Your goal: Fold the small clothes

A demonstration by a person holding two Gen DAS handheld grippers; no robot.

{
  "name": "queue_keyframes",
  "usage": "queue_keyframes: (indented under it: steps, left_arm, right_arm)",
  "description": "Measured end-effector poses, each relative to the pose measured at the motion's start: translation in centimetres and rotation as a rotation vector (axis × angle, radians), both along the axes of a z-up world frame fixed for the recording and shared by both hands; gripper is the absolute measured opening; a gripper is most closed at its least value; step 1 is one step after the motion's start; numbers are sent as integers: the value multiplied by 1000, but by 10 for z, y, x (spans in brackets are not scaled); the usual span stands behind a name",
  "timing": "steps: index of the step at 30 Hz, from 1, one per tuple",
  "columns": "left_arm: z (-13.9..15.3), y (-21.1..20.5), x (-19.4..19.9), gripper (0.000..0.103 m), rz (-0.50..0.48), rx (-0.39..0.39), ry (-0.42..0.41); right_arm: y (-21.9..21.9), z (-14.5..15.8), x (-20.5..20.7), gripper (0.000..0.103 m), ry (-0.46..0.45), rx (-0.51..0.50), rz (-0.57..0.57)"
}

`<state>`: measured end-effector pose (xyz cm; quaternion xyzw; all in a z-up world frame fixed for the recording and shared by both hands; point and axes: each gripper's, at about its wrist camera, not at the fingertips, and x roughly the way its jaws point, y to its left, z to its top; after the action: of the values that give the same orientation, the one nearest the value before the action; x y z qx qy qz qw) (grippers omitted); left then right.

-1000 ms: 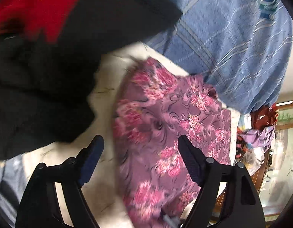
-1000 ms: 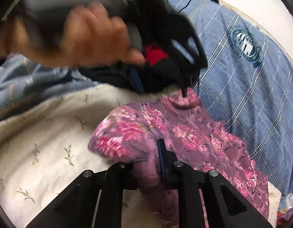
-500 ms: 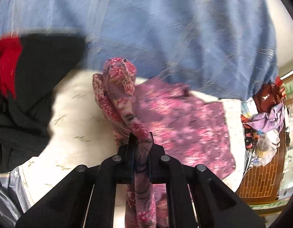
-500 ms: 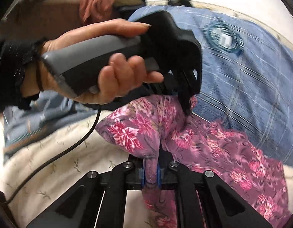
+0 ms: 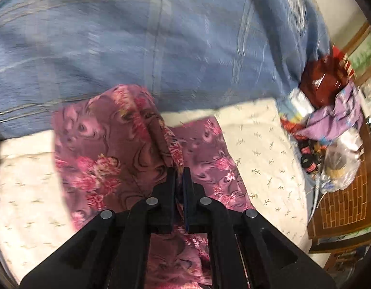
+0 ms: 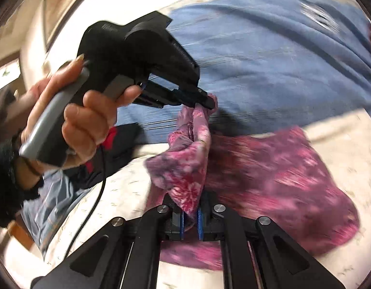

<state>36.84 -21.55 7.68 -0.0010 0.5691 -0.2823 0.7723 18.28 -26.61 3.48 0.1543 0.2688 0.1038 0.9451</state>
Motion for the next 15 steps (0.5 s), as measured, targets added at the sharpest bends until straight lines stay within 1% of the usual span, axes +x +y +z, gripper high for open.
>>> queue_keyframes:
  steps: [4,7,8,9,10,11,12,13,14,15]
  left_arm:
    - [-44,-41,-1,3,-7,89,61]
    - [-73,-53,0,3,19,150,115]
    - [-78,-53,1,3,22,157,132]
    - [-79,-52,0,4,25,158,138]
    - [-76,-52,1,5,30,155,146]
    - [-73,-51,2,13,26,143,165]
    - [-69,-50,3,28,13,126,186]
    - [-65,-50,4,38,10,123,192]
    - [-60,-50,4,59,13,128,182]
    - [-57,-51,3,68,15,134,167]
  right_arm:
    - [-42,-25,-8,7,57,108,-62]
    - [-69,-52,-7,7,130,234,-84]
    - [-77,-62,-6,9,161,282,-84]
    - [-82,-68,-10,14,171,316,-88]
    - [-88,-74,-10,14,182,365,-81]
    - [-92,-77,-11,17,187,403,-66]
    - [-95,-77,-12,22,187,424,-59]
    - [-97,-76,-13,25,177,442,-46]
    - [-96,-76,-14,34,166,448,-36]
    - [-97,-73,-16,42,148,451,-30]
